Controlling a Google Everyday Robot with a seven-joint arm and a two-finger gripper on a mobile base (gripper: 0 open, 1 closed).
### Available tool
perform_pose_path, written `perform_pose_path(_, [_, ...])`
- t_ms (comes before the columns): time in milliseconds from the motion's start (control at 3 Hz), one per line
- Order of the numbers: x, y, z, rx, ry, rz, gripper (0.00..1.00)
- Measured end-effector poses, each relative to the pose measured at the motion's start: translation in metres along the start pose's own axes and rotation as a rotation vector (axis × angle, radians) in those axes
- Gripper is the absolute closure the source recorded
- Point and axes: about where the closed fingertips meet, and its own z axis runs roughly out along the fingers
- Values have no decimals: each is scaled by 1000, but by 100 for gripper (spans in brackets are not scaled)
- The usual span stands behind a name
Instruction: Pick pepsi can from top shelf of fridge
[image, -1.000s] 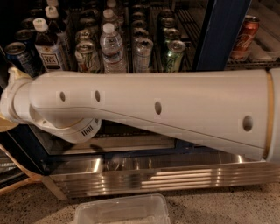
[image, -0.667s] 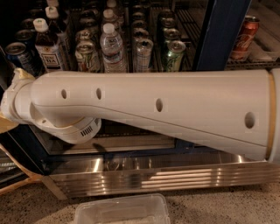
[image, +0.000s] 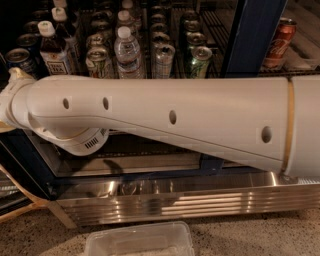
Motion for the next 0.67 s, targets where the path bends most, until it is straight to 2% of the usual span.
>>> perform_pose_path(333, [12, -15, 25, 67, -24, 60, 24])
perform_pose_path(667, [44, -7, 45, 133, -33, 139, 20])
